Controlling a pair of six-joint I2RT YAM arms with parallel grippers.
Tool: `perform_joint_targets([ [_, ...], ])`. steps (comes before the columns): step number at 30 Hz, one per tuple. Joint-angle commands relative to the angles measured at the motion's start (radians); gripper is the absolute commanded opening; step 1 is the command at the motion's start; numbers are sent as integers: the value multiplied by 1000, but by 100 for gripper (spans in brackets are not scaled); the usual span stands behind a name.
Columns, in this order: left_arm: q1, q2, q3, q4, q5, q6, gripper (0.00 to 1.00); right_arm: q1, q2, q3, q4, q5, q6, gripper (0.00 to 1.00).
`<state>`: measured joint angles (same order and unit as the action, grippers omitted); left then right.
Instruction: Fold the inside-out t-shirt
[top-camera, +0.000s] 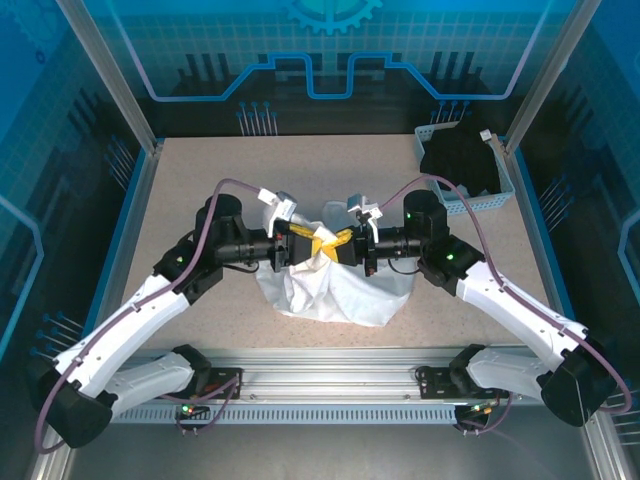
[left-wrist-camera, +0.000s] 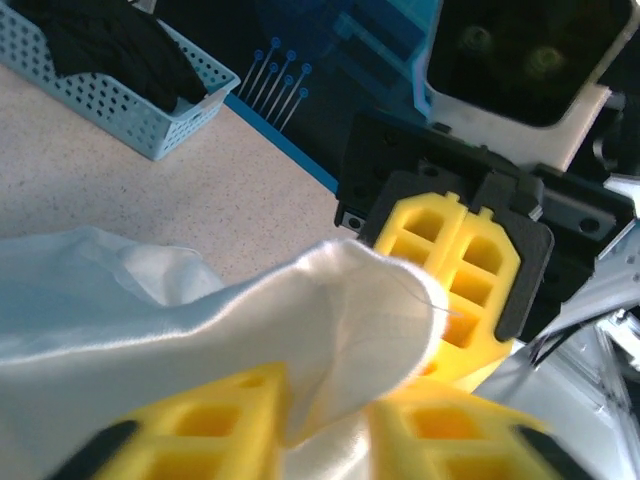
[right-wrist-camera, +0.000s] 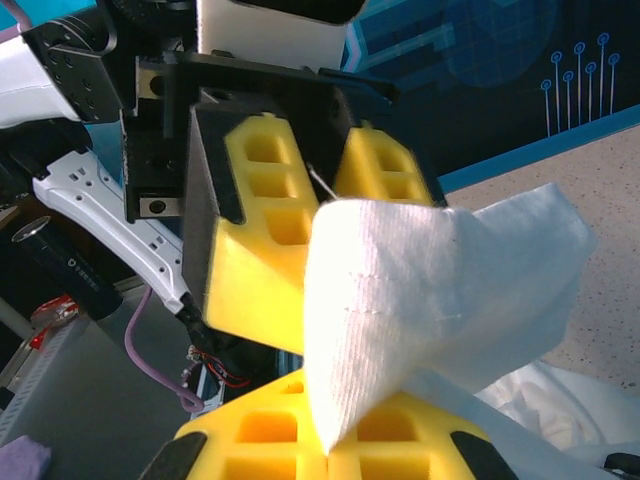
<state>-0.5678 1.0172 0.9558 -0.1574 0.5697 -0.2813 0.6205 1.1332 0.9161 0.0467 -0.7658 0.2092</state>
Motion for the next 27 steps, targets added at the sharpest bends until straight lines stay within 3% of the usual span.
perform_joint_targets([
  [1, -13, 9, 58, 40, 54, -7, 11, -11, -22, 38, -53, 44, -26, 0],
  [3, -15, 12, 81, 10, 30, -46, 0, -8, -21, 94, -209, 289, -22, 3],
  [6, -16, 16, 139, -95, -88, -142, 0, 29, 14, 209, -478, 717, -12, 19],
  [9, -31, 31, 188, -192, -222, -237, 0, 120, -1, 216, -510, 921, -58, 32],
  [13, -56, 32, 184, -187, -306, -313, 0, 206, -67, 147, -415, 899, -121, 41],
  [20, -76, 39, 181, -154, -345, -346, 0, 258, -125, -16, -135, 619, -92, 53],
  [27, -90, 33, 176, -140, -335, -343, 0, 258, 6, 10, 6, 620, 7, 66],
])
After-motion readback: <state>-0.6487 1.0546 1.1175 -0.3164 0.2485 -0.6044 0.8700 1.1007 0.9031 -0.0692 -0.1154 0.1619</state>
